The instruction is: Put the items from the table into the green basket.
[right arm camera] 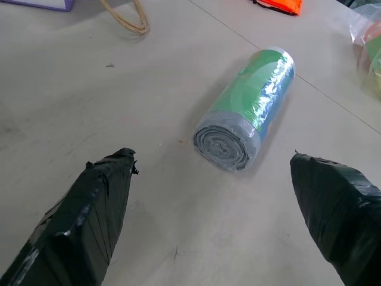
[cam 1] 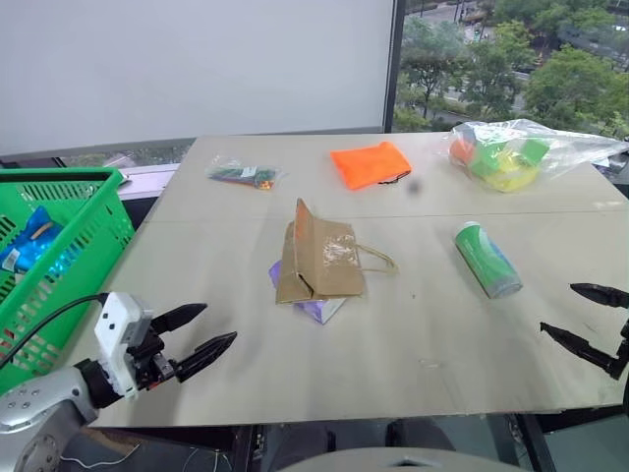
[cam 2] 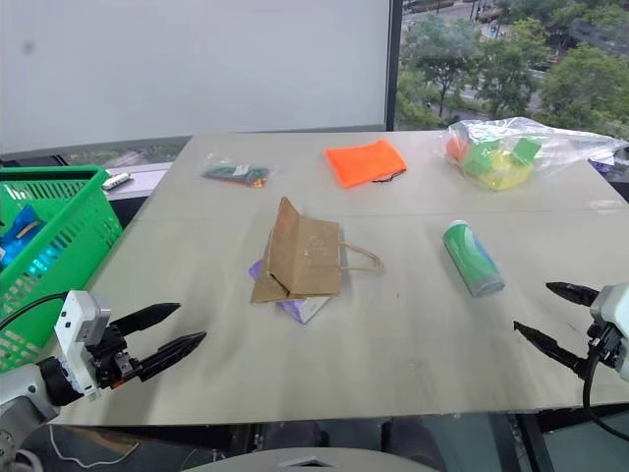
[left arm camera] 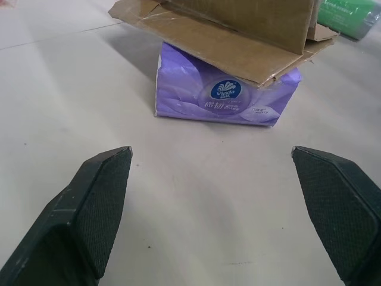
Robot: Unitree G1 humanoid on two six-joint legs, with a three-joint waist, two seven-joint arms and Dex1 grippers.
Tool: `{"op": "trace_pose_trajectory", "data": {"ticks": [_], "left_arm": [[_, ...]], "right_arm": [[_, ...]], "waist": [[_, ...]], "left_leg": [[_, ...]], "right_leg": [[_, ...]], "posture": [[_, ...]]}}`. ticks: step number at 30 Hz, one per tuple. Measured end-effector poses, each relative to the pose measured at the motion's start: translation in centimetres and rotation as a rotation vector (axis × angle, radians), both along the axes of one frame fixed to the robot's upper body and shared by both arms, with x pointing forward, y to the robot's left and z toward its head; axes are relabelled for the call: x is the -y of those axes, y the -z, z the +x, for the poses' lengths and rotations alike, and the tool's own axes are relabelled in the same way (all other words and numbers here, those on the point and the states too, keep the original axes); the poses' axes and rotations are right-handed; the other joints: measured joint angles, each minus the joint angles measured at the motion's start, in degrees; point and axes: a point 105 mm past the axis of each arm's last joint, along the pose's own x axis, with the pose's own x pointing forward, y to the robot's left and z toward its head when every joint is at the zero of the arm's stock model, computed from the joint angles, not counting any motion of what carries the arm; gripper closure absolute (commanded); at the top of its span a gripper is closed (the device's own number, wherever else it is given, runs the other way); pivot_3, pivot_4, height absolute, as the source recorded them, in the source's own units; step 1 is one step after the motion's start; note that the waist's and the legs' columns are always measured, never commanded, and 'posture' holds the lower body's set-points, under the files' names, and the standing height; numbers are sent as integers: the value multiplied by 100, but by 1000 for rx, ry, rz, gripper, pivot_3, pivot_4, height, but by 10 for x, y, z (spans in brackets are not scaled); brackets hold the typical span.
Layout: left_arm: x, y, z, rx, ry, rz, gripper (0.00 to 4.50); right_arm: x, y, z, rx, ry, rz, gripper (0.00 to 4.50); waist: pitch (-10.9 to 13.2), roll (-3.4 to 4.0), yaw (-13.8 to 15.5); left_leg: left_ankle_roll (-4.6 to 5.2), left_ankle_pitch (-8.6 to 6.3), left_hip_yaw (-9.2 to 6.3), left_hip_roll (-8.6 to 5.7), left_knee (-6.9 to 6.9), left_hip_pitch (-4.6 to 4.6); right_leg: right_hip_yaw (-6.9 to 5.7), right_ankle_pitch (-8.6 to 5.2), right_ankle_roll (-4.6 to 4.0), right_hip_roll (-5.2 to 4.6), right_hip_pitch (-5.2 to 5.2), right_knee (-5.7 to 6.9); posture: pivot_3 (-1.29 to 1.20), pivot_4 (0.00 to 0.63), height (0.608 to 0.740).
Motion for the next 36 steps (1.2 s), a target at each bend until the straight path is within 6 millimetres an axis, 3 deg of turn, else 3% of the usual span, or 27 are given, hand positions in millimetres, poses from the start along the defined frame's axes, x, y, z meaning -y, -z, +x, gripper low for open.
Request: {"op": "trace_pose_trajectory", "data": {"ticks": [2, 3, 6, 8, 13, 15, 21, 24, 26, 27, 28, 32, 36], "left_arm": [[1, -2, 3, -5, -13, -31, 75], [4, -9, 13, 10, -30, -80, 75], [31, -52, 42, 86, -23, -245, 75], [45, -66, 48, 13, -17, -262, 75], [67, -60, 64, -296, -53, -246, 75], [75, -55, 80, -390, -128, -247, 75], [109, -45, 102, -507, -139, -322, 75], [113, -32, 112, -556, -179, -299, 893], [112, -24, 114, -571, -192, -261, 1838], [109, -19, 114, -575, -204, -236, 2572], [108, -18, 115, -575, -207, -234, 2779], [93, -25, 116, -525, -232, -280, 4435], [49, -59, 125, -344, -368, -372, 4435]], "right_arm": [[-2, -2, 2, 0, 11, 9, 0], [-13, -11, 10, 34, -7, 24, 0], [-72, -61, 28, 197, -187, 49, 0], [-93, -78, 27, 235, -251, 57, 0], [-106, -78, 29, 187, -288, 101, 0], [-113, -80, 25, 187, -327, 99, 0], [-118, -77, 15, 168, -391, 86, 0], [-115, -67, 8, 147, -404, 93, 0], [-112, -60, 5, 138, -402, 97, 0], [-110, -57, 2, 136, -401, 100, 0], [-109, -57, 2, 138, -400, 100, 0], [-107, -57, -1, 164, -404, 109, 0], [-107, -56, -1, 179, -405, 120, 0]], "waist": [[5, 2, -4], [23, 11, -4], [57, 20, -8], [43, -13, -10], [59, -2, 21], [61, -1, 22], [64, -12, -2], [64, -12, -16], [64, -12, -29], [64, -12, -41], [64, -11, -45], [64, -12, -104], [64, -11, -152]], "left_leg": [[0, 0, 2, 0, 0, 2], [1, 0, 1, 1, 4, 3], [2, 1, -9, 7, 9, 9], [0, -1, -31, 15, 0, 13], [-3, 0, -71, -7, 1, -15], [-4, 0, -72, -16, 0, -19], [-27, 13, -56, -34, 3, -21], [-31, 15, -49, -37, 3, -17], [-32, 16, -39, -42, 3, -13], [-32, 16, -35, -43, 3, -11], [-32, 16, -35, -43, 3, -9], [-35, 18, -33, -35, 4, -4], [-35, 19, -31, -24, 3, -3]], "right_leg": [[2, 0, 0, 0, 2, 3], [4, 1, 1, -5, 0, 10], [-9, 3, 3, -24, 0, 27], [-29, 8, 14, -13, -1, 23], [-40, 23, -9, -46, -26, 7], [-39, 24, -7, -57, -25, -1], [-40, 24, -4, -60, -26, -6], [-32, 23, -5, -32, -26, -4], [-29, 22, -5, -26, -26, -1], [-27, 22, -6, -25, -26, 3], [-27, 22, -6, -25, -26, 3], [-24, 21, -8, -25, -26, 11], [-22, 21, -9, -25, -27, 11]], "posture": [[21, 0, 740], [20, 0, 740], [17, 0, 740], [16, 0, 740], [0, 0, 740], [-13, 0, 740], [-49, 0, 740], [-64, 0, 740], [-63, 0, 740], [-63, 0, 740], [-59, 0, 740], [-60, 0, 740], [-12, 0, 740]]}}
